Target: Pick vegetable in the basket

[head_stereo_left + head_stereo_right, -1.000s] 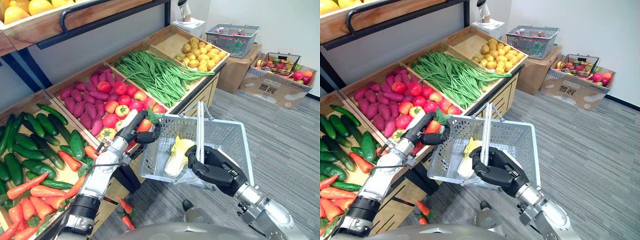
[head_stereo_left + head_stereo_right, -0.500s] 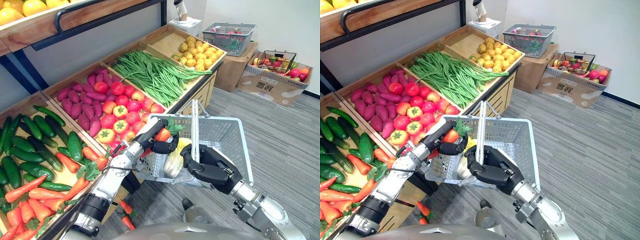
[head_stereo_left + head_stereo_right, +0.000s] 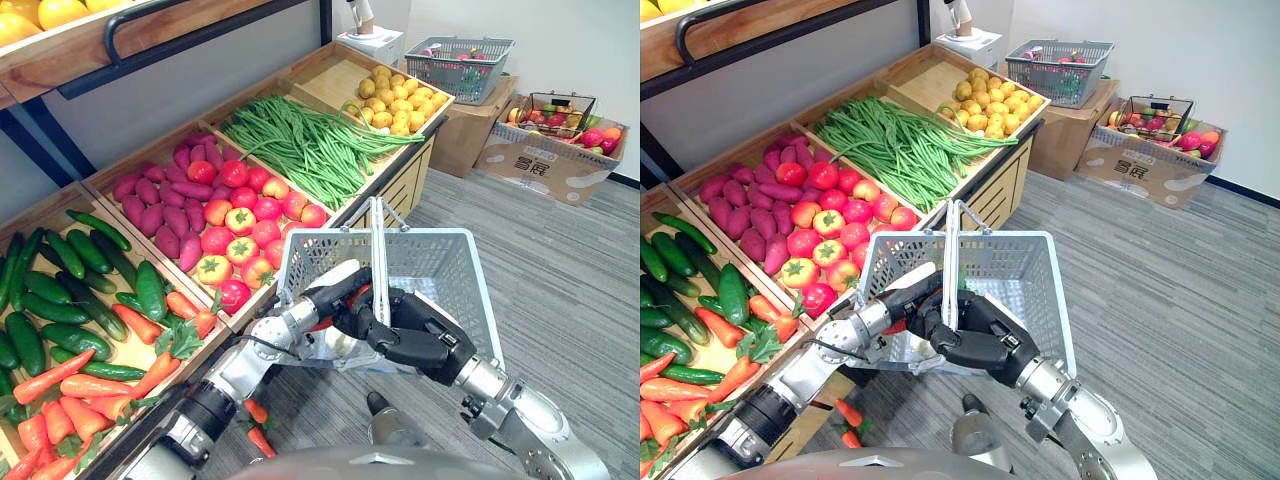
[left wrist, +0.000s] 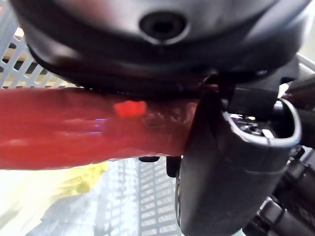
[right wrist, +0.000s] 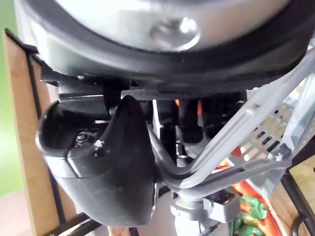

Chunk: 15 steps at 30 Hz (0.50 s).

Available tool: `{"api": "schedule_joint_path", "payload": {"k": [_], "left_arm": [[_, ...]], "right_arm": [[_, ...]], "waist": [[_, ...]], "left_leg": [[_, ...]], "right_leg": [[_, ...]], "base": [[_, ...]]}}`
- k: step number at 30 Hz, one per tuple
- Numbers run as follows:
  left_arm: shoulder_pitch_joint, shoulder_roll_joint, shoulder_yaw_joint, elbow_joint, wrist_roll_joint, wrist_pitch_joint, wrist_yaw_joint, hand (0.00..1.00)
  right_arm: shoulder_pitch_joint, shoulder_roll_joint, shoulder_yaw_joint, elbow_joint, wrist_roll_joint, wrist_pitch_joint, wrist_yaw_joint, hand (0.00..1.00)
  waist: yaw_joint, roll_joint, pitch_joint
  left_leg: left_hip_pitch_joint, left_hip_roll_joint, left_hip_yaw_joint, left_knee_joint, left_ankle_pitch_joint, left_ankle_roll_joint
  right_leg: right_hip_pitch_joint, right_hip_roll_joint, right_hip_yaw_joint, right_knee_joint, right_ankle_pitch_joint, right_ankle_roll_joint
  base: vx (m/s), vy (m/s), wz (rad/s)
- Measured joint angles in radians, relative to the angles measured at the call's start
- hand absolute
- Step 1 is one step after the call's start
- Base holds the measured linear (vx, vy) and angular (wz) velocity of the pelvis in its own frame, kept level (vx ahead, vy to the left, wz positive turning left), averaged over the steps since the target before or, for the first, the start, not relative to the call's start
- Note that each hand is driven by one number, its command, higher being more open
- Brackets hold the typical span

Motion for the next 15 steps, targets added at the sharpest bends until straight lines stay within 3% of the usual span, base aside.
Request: {"api": "schedule_joint_path", "payload": {"k": [10,15], "left_arm": [[-0.043,0.031,-0.049,0.001,0.001,-0.002,-0.039,0.00],[-0.043,0.053,-0.067,0.001,0.001,-0.006,-0.071,0.00]], "right_arm": [[-0.006,-0.028,-0.001,0.000,0.008,-0.002,0.000,0.00],[-0.006,-0.038,-0.012,0.000,0.008,-0.002,0.000,0.00]], "waist": [[-0.023,0.011,-0.003],[-0.025,0.030,-0.002]], "left_leg": [[-0.010,0.006,0.011,0.021,-0.013,0.002],[-0.010,0.008,0.025,0.029,-0.020,0.004]], "right_leg": [[-0.015,0.002,0.012,-0.002,0.001,0.001],[-0.023,0.005,0.026,-0.003,0.004,0.006]], "base": [[0.01,0.025,-0.03],[0.02,0.030,-0.08]]}}
